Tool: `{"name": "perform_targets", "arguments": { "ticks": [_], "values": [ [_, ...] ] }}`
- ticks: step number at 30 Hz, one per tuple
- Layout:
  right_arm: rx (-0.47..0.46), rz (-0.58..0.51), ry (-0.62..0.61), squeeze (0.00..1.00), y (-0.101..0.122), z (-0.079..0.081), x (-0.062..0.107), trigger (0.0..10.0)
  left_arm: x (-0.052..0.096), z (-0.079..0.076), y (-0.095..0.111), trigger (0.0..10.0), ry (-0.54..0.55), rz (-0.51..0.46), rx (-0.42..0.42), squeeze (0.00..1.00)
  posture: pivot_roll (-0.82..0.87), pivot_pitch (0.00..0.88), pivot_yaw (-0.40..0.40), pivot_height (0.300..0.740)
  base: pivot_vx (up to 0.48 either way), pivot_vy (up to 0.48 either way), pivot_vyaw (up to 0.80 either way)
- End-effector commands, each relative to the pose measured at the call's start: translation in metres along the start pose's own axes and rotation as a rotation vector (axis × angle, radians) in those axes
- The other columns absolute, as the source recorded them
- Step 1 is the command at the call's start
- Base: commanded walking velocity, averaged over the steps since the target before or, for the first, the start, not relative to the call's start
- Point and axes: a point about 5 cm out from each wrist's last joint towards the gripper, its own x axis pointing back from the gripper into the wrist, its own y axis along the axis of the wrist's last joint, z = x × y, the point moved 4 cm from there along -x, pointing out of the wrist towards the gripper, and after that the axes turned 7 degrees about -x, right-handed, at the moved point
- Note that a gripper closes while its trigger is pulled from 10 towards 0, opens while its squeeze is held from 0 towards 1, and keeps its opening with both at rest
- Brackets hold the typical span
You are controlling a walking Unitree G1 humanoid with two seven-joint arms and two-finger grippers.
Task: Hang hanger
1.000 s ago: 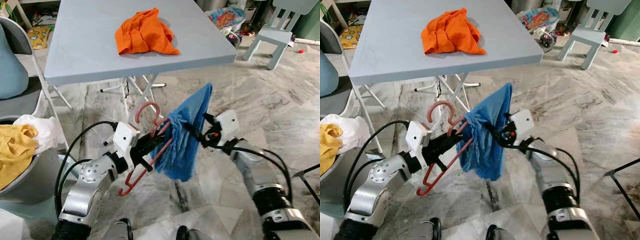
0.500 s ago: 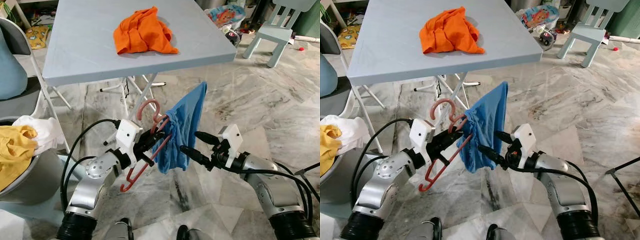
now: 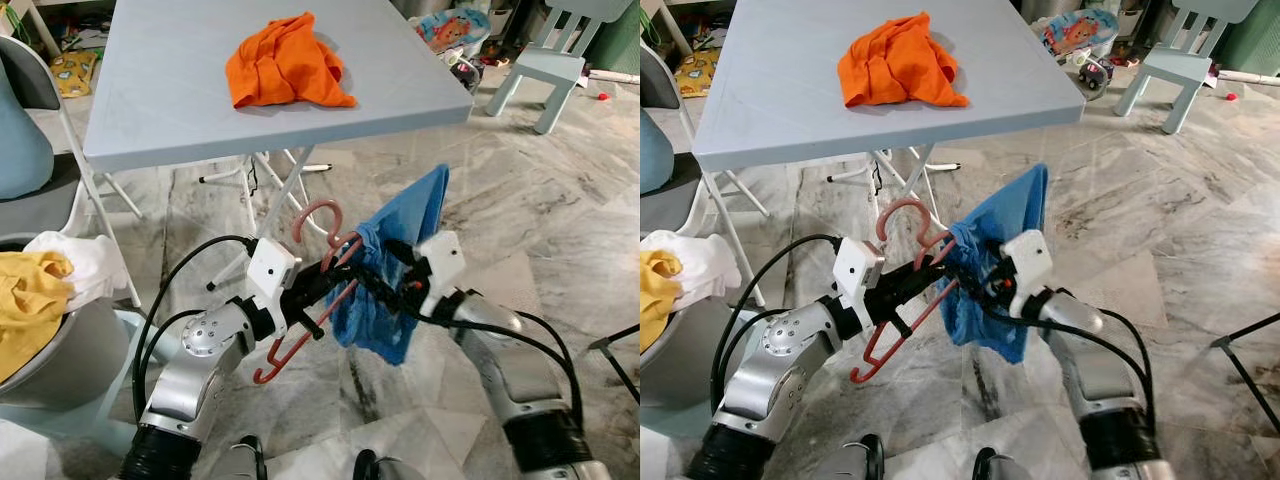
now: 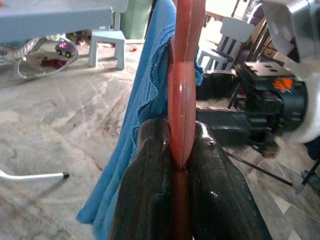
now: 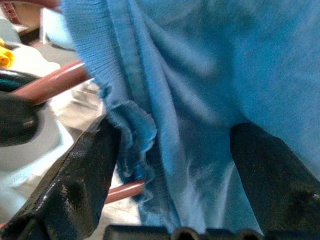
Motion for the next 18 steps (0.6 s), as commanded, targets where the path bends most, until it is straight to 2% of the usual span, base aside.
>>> {"name": "perform_targets", "arguments": {
  "ticks": [1,2,7,10,18],
  "values": [
    [0.022,0.021,-0.047,0.0,-0.005,-0.005,-0.001,0.8,-0.003,-0.011,0.015,0.0,-0.065,-0.06,-0.016,0.0,0.05,0.174,-0.018,0.74,0.0,0.0,0.0],
    [0.04,0.026,-0.101,0.0,-0.006,-0.012,-0.003,0.0,-0.003,-0.012,0.015,0.0,-0.068,-0.061,-0.015,0.0,0.06,0.173,-0.021,0.74,0.0,0.0,0.0],
    [0.052,0.016,-0.142,0.0,-0.004,-0.024,-0.001,0.0,-0.001,-0.01,0.016,0.0,-0.067,-0.058,-0.017,0.0,0.06,0.174,-0.021,0.74,0.0,0.0,0.0],
    [0.044,0.012,-0.121,0.0,-0.002,-0.03,0.004,0.0,0.002,-0.005,0.014,0.0,-0.052,-0.045,-0.024,0.0,0.06,0.174,-0.021,0.74,0.0,0.0,0.0],
    [0.035,0.003,-0.008,0.0,0.005,-0.033,0.013,0.0,0.003,-0.001,0.011,0.0,-0.045,-0.027,-0.035,0.0,0.05,0.177,-0.016,0.74,0.0,0.0,0.0]
  ]
}}
